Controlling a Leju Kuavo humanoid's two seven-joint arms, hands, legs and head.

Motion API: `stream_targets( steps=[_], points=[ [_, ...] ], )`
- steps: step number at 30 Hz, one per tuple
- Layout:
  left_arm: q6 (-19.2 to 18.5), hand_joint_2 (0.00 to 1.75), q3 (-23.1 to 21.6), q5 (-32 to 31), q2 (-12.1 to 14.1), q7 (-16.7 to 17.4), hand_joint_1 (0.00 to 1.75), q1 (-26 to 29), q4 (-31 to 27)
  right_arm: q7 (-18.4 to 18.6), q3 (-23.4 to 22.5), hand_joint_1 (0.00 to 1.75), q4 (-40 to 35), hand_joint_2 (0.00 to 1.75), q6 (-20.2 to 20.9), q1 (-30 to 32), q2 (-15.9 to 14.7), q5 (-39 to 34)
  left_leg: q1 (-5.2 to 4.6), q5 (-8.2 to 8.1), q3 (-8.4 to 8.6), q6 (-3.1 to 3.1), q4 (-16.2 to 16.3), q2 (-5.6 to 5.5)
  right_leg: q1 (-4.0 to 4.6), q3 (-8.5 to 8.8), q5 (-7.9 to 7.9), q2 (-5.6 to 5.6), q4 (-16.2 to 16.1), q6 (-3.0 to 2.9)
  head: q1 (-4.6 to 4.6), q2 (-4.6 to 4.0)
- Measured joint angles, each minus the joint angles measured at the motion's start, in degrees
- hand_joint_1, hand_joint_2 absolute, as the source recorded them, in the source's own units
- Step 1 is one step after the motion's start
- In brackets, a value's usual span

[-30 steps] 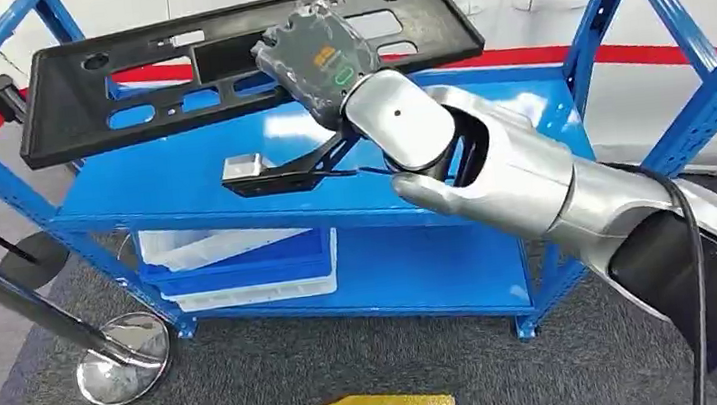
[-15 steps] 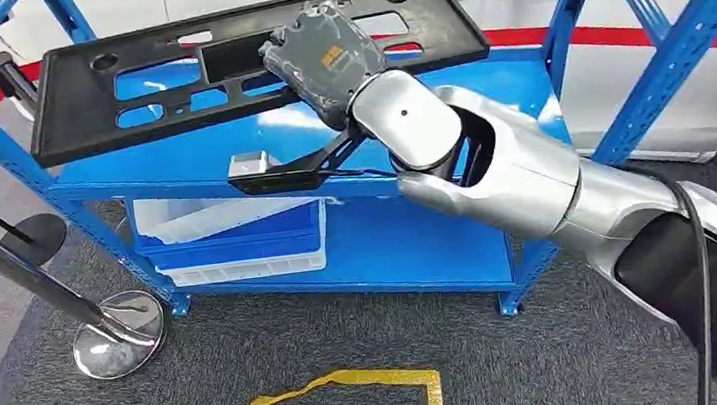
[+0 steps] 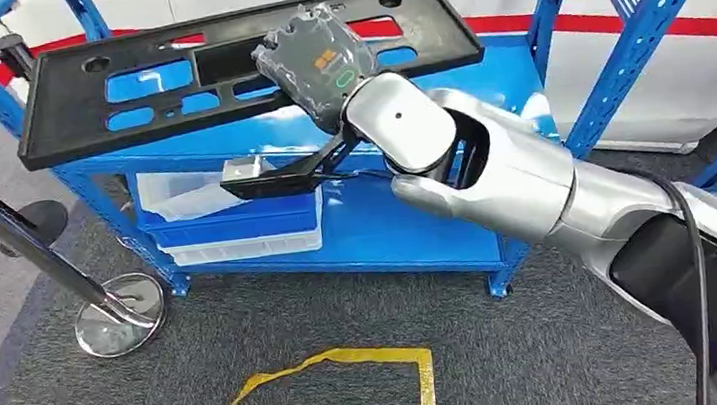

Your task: Take the parts from the cabinet and place them on the table.

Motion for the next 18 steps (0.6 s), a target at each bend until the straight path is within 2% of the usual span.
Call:
stream_targets(
  steps=[1, 2, 3, 4, 5, 6, 7, 8, 9, 10, 11, 12, 13, 15, 16, 17, 18],
  points=[
    [0.0, 1.75, 0.0, 0.0, 0.0, 0.1, 0.00, 0.0, 0.0, 0.0, 0.0, 1.75, 0.0, 1.75, 0.0, 0.2, -0.1, -0.1, 0.57, 0.72, -0.31, 0.67, -0.4, 0.26, -0.01, -0.43, -0.76, -0.05, 0.1, 0.28, 0.02, 0.00],
    [0.0, 1.75, 0.0, -0.1, 0.0, 0.2, 0.00, 0.1, 0.0, 0.1, 0.0, 1.75, 0.1, 1.75, 0.0, 0.3, -0.2, 0.0, 0.32, 1.36, -1.08, 1.22, -0.3, 0.38, -0.09, -1.41, -3.95, -0.15, 2.0, 0.42, 0.15, 0.00],
    [-0.1, 1.75, 0.0, -0.2, 0.0, 0.4, 0.00, 0.1, 0.0, 0.2, 0.0, 1.75, 0.1, 1.75, -0.1, 0.3, -0.2, 0.2, 0.15, 1.86, -1.74, 1.87, -0.3, 0.46, -0.10, -2.52, -7.55, -0.15, 5.6, 0.37, 0.20, 0.00],
    [-0.2, 1.75, 0.0, -0.3, 0.0, 0.5, 0.00, 0.1, 0.0, 0.4, 0.0, 1.75, 0.1, 1.75, -0.2, 0.3, -0.2, 0.5, -0.01, 2.45, -2.51, 2.08, -0.2, 0.49, -0.09, -3.86, -10.96, -0.13, 10.5, 0.36, 0.24, 0.00],
    [-0.2, 1.75, 0.0, -0.3, 0.0, 0.5, 0.00, 0.1, 0.0, 0.5, 0.0, 1.75, 0.1, 1.75, -0.3, 0.4, -0.3, 0.6, -0.15, 3.01, -3.25, 2.22, -0.2, 0.51, 0.07, -4.85, -13.20, -0.10, 14.9, 0.34, 0.22, 0.00],
    [-0.4, 1.75, 0.0, -0.4, 0.0, 0.5, 0.00, 0.1, 0.0, 0.5, 0.0, 1.75, 0.1, 1.75, -0.3, 0.6, -0.3, 0.6, -0.31, 3.57, -4.06, 2.34, -0.1, 0.51, 0.21, -5.11, -13.92, -0.10, 18.2, 0.26, 0.22, 0.00],
    [-0.4, 1.75, 0.0, -0.4, -0.1, 0.6, 0.00, 0.1, 0.0, 0.5, 0.0, 1.75, 0.1, 1.75, -0.2, 0.8, -0.3, 0.6, -0.42, 4.06, -4.75, 2.41, 0.0, 0.50, 0.33, -4.28, -13.09, -0.10, 18.9, 0.11, 0.20, 0.00],
    [-0.5, 1.75, 0.0, -0.4, -0.1, 0.7, 0.00, 0.1, 0.0, 0.6, 0.0, 1.75, 0.1, 1.75, -0.1, 1.0, -0.3, 0.6, -0.58, 4.67, -5.52, 2.38, 0.0, 0.47, 0.55, -2.11, -11.08, -0.09, 17.1, -0.25, 0.22, 0.00],
    [-0.5, 1.75, 0.0, -0.4, -0.2, 1.0, 0.00, 0.1, 0.0, 0.7, 0.0, 1.75, 0.1, 1.75, 0.0, 1.1, -0.3, 0.6, -0.74, 5.16, -6.16, 2.37, 0.0, 0.42, 0.98, 0.90, -9.14, -0.08, 13.4, -0.82, 0.22, 0.00],
    [-0.5, 1.75, 0.0, -0.5, -0.2, 1.1, 0.00, 0.1, 0.0, 0.8, 0.0, 1.75, 0.1, 1.75, 0.0, 1.1, -0.3, 0.6, -0.96, 5.63, -6.60, 2.38, 0.0, 0.36, 1.36, 4.40, -7.94, -0.06, 8.6, -1.77, 0.24, 0.00],
    [-0.6, 1.75, 0.0, -0.5, -0.6, 1.1, 0.00, 0.2, -0.1, 0.9, 0.0, 1.75, 0.1, 1.75, 0.0, 0.9, -0.3, 0.6, -0.61, 5.99, -6.93, 2.49, 0.1, 0.43, 2.04, 7.85, -8.16, 0.01, 3.7, -3.21, 0.24, 0.00],
    [-0.7, 1.75, 0.0, -0.6, -1.1, 1.2, 0.00, 0.1, -0.2, 1.0, 0.0, 1.75, 0.1, 1.75, 0.0, 0.8, -0.3, 0.6, -1.03, 6.41, -7.38, 2.12, 0.1, 0.51, 2.30, 10.13, -9.59, -0.52, -0.5, -4.03, 0.06, 0.00],
    [-0.7, 1.75, 0.0, -0.6, -1.2, 1.2, 0.00, 0.1, -0.2, 1.0, -0.1, 1.75, 0.1, 1.75, 0.1, 0.9, -0.3, 0.6, -0.48, 7.24, -7.65, 1.77, -0.1, 0.51, 2.40, 10.23, -9.66, -0.44, -1.4, -3.53, 0.28, 0.00],
    [-0.7, 1.75, 0.0, -0.6, -1.2, 1.2, 0.00, 0.1, -0.2, 1.1, -0.1, 1.75, 0.1, 1.75, 0.3, 0.9, -0.4, 0.7, -0.23, 8.46, -7.79, 1.07, -1.0, 0.58, 2.56, 9.54, -8.24, -0.30, -1.6, -3.70, 0.39, 0.00],
    [-0.8, 1.75, 0.0, -0.6, -0.8, 1.2, 0.00, 0.2, -0.1, 1.1, -0.1, 1.75, 0.1, 1.75, 0.3, 1.0, -0.4, 0.7, -0.94, 8.40, -8.10, 0.83, -1.4, 0.37, 1.61, 9.46, -7.00, -0.64, -3.4, -3.74, 0.41, 0.00],
    [-0.9, 1.75, 0.0, -0.6, -1.1, 1.2, 0.00, 0.2, -0.2, 1.1, -0.1, 1.75, 0.1, 1.75, 0.4, 1.0, -0.4, 0.7, -0.78, 6.78, -8.59, 0.36, -0.9, 0.25, 1.47, 9.68, -6.05, -0.94, -3.7, -3.16, 0.20, 0.00],
    [-1.0, 1.75, 0.0, -0.6, -1.2, 1.2, 0.00, 0.2, -0.2, 1.1, -0.1, 1.75, 0.1, 1.75, 0.4, 0.8, -0.3, 0.7, -0.60, 3.40, -9.41, 0.04, 2.0, 0.17, 1.21, 8.96, -5.40, -0.98, -4.1, -3.48, 0.26, 0.00]
  ],
)
